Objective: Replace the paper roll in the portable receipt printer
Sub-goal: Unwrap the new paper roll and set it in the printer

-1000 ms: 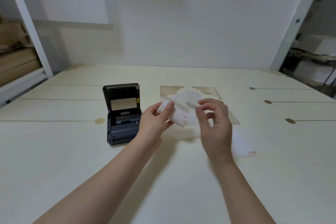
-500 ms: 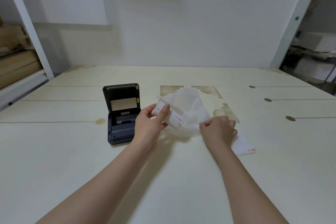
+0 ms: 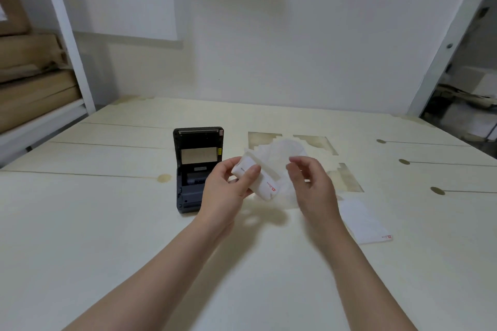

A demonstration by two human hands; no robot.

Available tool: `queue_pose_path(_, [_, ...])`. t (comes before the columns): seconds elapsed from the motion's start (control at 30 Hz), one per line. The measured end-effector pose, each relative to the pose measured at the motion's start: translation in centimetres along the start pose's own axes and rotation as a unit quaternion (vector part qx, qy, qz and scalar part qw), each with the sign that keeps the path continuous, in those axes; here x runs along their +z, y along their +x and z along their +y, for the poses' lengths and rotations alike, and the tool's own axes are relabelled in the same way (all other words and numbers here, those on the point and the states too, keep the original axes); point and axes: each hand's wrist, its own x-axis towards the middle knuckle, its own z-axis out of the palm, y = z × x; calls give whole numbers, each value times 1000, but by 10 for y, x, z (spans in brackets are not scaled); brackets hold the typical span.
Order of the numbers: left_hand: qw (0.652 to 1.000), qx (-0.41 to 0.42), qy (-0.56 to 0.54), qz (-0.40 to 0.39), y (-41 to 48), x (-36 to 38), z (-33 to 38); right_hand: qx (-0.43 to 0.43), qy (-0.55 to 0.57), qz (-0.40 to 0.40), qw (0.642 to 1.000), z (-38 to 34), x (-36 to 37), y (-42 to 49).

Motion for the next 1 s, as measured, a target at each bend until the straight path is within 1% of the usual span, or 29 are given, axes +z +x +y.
queue_pose_path(0.07, [1000,14,-3,-6,-1,-8,7,42,50,-136,989,-16,11,-4])
queue_pose_path(0.1, [1000,22,-3,-8,-2,-13,11,48,54,-175,982,-21,18,-6])
queue_pose_path(0.17, [999,40,12,-11,-3,-26,17,41,56,-201,977,-28,30,-8])
queue_pose_path(0.27, [996,69,56,-25,-1,-51,28,42,75,-194,977,-36,48,-8])
queue_pose_path(0.33, [991,87,99,-38,2,-70,34,31,51,-182,982,-41,61,-6])
queue_pose_path(0.43, [971,121,203,-33,11,-95,40,-36,-29,-174,984,-45,83,-3])
queue_pose_path(0.5, [959,133,249,-15,16,-105,40,-82,-72,-173,979,-41,98,-1])
queue_pose_path(0.67, [936,147,319,28,31,-112,29,-184,-190,-133,955,-19,122,4])
queue_pose_path(0.83, [909,172,374,61,36,-114,13,-252,-230,-114,933,-5,129,4])
queue_pose_path(0.9, [898,186,393,70,42,-117,10,-264,-237,-111,928,-3,133,7])
queue_pose_path(1.0, [884,204,415,77,51,-120,6,-247,-235,-109,934,-2,139,9])
